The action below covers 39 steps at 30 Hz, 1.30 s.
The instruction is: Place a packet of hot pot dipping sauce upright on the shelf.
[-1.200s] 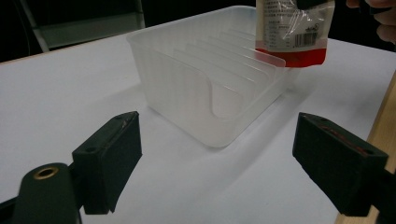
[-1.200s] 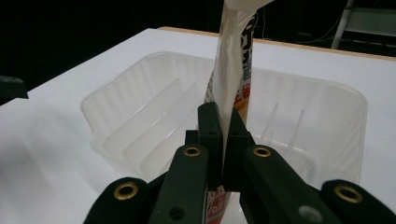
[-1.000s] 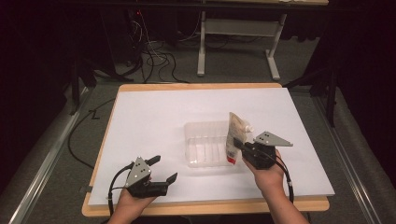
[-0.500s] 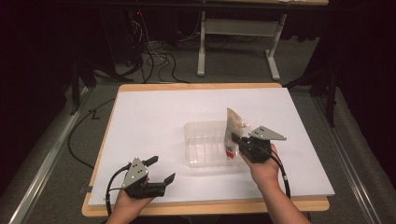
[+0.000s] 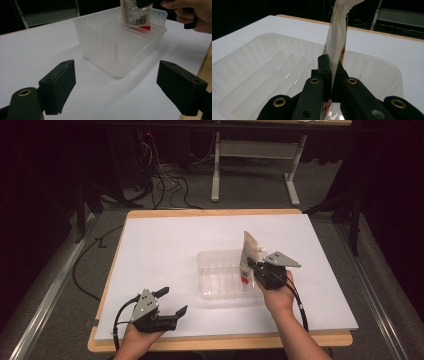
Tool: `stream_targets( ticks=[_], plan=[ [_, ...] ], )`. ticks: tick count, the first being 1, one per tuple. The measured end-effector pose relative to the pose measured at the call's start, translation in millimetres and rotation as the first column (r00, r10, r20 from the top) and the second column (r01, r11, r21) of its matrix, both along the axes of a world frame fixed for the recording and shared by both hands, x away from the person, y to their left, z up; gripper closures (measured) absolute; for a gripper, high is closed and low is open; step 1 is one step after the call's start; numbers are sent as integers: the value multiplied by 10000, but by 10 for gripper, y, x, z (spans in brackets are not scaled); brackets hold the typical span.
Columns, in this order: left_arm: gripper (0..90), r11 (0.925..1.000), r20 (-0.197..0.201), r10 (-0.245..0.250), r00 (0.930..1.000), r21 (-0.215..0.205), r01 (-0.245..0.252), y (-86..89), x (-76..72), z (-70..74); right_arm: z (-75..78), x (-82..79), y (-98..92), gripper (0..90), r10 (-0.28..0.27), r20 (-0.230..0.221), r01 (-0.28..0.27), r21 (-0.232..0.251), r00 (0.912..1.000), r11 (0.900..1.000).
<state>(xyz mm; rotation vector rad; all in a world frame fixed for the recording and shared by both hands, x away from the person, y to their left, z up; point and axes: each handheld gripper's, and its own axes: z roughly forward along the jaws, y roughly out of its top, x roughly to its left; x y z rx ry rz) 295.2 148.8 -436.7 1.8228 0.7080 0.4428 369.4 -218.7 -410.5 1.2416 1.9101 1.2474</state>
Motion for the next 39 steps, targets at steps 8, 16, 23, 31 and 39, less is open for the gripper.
stream_targets(
  ticks=[8,16,23,31,39],
  plan=[
    [162,10000,16,-7,10000,23,7,2,-2,1,-71,-1,11,900,20,-142,-23,-191,9999,9998],
    [162,10000,2,-14,10000,15,14,-2,1,2,-141,-17,34,894,45,-382,-59,-354,9993,9994],
    [162,10000,4,-34,10000,8,34,-12,7,1,-191,-90,1,879,241,-470,-252,-242,9986,9994],
    [162,10000,11,-13,10000,-60,13,-4,17,7,-210,-172,-31,866,347,-512,-355,-141,9981,9993],
    [162,10000,-7,-2,10000,-69,2,7,19,11,-205,-237,-41,802,575,-589,-574,31,9966,9983]
  ],
)
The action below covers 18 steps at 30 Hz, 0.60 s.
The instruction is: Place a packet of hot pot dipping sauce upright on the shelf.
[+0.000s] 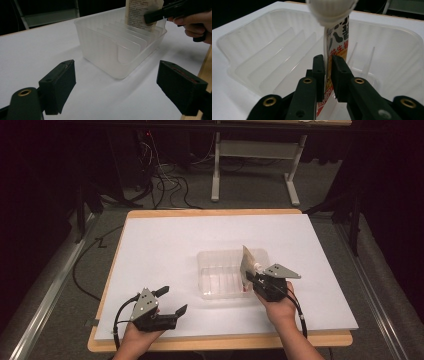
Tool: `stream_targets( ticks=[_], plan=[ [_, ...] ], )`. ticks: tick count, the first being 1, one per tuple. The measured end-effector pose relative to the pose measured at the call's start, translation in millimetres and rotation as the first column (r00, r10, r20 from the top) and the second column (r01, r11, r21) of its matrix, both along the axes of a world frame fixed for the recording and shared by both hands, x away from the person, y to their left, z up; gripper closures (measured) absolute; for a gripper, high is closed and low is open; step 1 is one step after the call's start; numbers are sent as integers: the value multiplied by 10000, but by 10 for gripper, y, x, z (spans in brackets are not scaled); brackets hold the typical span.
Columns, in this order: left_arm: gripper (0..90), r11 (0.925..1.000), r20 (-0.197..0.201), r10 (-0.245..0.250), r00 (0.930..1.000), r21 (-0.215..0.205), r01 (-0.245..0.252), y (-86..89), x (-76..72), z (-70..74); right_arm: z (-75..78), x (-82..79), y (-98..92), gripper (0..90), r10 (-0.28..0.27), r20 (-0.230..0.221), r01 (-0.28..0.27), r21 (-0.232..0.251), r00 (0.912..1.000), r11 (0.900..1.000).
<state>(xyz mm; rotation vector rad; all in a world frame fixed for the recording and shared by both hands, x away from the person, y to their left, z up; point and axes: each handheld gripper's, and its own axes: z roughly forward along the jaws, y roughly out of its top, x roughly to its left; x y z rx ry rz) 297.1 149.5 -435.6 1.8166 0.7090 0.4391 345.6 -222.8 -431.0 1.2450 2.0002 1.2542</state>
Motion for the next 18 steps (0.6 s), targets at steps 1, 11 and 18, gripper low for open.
stream_targets(
  ticks=[1,11,18],
  plan=[
    [162,10000,18,17,10000,-2,-17,1,1,-1,6,-9,0,790,77,-19,-77,46,10000,10000],
    [162,10000,-28,-1,10000,40,1,-12,5,-13,95,-109,0,510,413,114,-412,-36,9991,9991],
    [162,10000,-45,32,10000,45,-32,-7,7,-16,228,-204,-69,401,635,363,-638,93,9973,9979]
  ],
)
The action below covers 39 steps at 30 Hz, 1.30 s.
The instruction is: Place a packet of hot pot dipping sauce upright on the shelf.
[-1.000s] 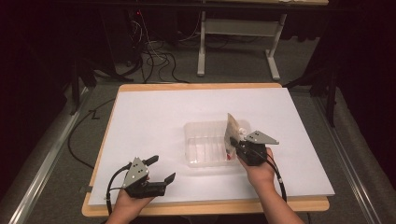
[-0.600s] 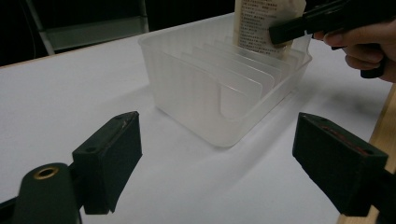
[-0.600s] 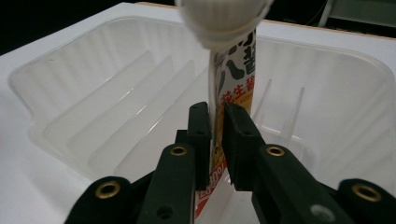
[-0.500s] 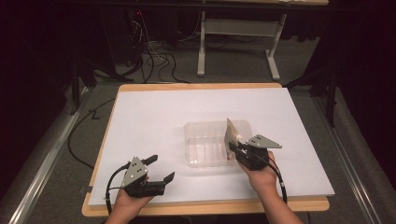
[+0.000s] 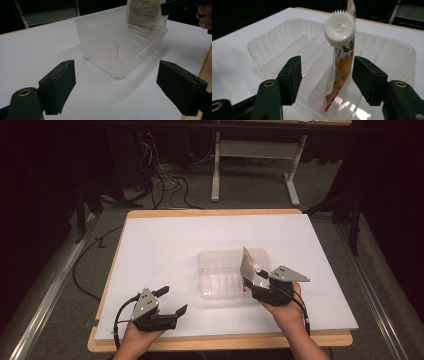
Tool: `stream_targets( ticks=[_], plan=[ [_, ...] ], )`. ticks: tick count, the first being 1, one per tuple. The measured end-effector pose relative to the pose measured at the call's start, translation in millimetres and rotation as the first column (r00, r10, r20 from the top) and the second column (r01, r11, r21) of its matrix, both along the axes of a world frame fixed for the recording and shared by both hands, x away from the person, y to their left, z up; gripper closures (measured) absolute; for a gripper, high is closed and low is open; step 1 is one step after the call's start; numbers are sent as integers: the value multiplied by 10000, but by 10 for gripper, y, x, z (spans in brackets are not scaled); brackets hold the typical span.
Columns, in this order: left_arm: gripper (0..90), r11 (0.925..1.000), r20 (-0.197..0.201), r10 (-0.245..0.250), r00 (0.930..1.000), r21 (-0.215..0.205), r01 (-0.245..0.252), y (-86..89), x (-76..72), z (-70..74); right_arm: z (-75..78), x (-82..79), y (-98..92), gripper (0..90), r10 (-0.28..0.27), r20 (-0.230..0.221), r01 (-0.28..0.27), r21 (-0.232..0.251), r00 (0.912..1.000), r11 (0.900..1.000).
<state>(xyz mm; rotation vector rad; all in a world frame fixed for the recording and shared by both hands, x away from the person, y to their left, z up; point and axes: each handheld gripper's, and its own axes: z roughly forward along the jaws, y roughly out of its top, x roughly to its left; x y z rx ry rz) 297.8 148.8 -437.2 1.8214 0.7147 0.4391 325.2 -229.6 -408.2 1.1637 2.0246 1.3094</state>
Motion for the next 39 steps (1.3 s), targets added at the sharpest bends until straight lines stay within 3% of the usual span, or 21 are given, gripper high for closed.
stream_targets(
  ticks=[6,12,21,29,34,39],
  plan=[
    [162,10000,-18,-34,10000,41,34,-5,-4,-4,106,-103,-158,352,72,293,-75,75,9995,9999],
    [162,9999,-85,-65,9999,107,66,-17,-4,-14,135,-220,-425,327,-279,550,283,-58,9981,9996],
    [162,9999,-157,-31,9999,125,33,-24,-12,-29,24,-398,-867,316,-1188,487,1191,-16,9917,9929],
    [162,9998,-370,64,9993,200,-57,-21,5,-70,-165,-611,-1274,287,-2165,561,2155,222,9747,9762],
    [162,9986,-389,-206,9990,488,225,-122,-1,-100,-251,-627,-1296,286,-2106,405,2093,338,9767,9773],
    [162,9973,-383,-332,9987,644,356,-156,-11,-112,-264,-616,-1267,286,-1968,551,1958,229,9789,9804]
  ],
)
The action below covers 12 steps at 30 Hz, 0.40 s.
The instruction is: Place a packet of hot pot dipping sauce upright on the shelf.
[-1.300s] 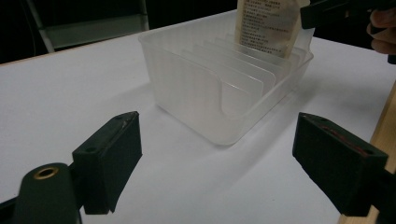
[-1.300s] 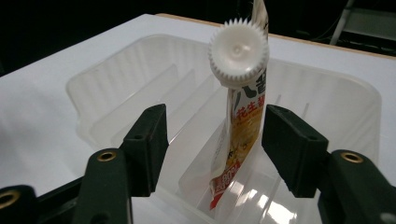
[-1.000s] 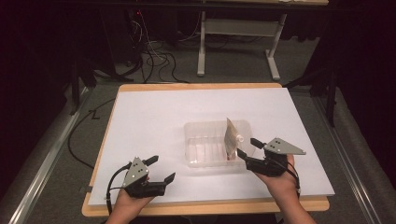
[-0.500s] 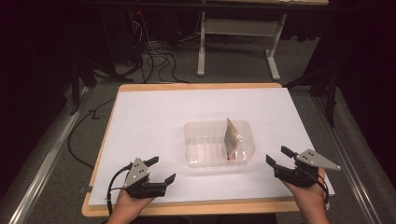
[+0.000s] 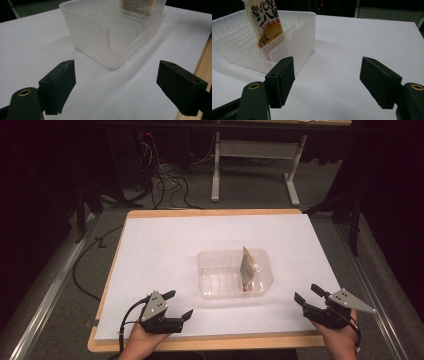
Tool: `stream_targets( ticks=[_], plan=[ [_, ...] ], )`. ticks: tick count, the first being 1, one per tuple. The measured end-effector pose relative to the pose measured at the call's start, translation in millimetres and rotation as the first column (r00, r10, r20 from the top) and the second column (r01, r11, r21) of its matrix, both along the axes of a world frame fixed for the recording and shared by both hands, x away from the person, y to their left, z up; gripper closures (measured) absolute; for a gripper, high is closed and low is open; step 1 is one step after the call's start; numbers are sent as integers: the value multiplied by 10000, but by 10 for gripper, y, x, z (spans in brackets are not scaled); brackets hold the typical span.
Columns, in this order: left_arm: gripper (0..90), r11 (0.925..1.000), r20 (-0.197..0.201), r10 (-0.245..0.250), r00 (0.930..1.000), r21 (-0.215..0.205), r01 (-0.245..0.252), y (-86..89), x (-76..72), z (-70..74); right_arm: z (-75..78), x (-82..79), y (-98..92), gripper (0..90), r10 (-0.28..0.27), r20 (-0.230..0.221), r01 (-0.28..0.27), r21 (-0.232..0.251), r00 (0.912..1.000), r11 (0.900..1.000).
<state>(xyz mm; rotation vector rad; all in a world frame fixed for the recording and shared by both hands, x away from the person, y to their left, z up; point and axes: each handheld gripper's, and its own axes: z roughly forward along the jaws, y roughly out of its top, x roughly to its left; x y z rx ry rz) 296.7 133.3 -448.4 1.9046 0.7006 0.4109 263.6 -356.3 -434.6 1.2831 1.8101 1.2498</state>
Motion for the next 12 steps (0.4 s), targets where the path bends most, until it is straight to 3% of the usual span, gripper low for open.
stream_targets(
  ticks=[12],
  plan=[
    [162,9998,83,101,9999,-150,-100,66,-15,34,-37,20,11,308,-73,-223,71,-64,9997,10000]
  ],
)
